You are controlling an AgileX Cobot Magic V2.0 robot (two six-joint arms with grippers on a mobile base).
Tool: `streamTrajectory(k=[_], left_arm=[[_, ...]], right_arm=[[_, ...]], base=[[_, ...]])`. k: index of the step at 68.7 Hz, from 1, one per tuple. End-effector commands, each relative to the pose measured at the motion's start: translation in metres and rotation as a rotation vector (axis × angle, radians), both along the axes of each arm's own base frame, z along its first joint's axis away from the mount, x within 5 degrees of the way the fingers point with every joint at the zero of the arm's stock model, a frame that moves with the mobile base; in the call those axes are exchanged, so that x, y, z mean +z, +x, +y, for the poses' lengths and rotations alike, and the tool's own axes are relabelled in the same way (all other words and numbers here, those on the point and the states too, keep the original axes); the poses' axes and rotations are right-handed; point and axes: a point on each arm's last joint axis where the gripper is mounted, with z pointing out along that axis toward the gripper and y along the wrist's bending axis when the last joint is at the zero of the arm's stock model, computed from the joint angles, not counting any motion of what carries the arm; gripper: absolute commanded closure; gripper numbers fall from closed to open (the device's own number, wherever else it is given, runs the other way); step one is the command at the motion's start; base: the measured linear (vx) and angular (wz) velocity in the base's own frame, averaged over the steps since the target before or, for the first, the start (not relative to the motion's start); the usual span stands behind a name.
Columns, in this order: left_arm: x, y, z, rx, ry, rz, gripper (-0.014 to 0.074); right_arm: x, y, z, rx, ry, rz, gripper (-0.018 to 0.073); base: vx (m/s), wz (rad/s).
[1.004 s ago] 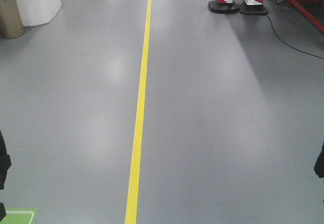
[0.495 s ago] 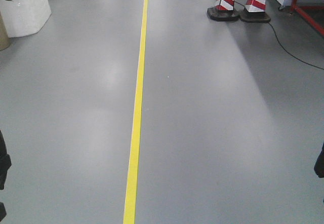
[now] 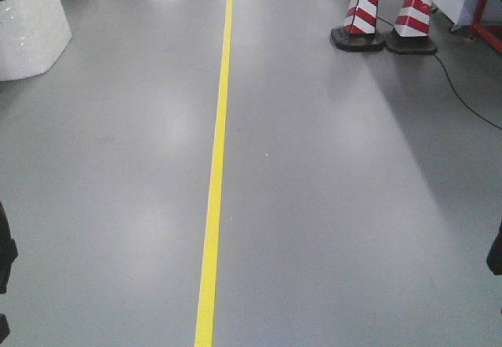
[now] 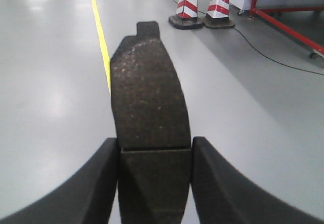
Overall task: Move and align brake pads A on conveyor
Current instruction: 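Turn the base away from the table holding both pads, then drive along the yellow floor line toward the cones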
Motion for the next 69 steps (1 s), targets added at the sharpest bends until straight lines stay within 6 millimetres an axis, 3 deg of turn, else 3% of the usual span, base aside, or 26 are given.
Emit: streamTrajectory(k=[1, 69], left_arm=[[0.0179, 0.0029, -0.002, -0.012, -0.034, -0.116, 0.0603], [0.0176, 0.0032, -0.0021, -0.012, -0.033, -0.113, 0.0603]], right_arm=[[0.0183, 0.0022, -0.0019, -0.022, 0.002, -0.117, 0.0564], [0.0179, 0.0021, -0.0018, -0.021, 0.002, -0.113, 0.0564]], base=[[0.67, 0.03], [0.71, -0.02]])
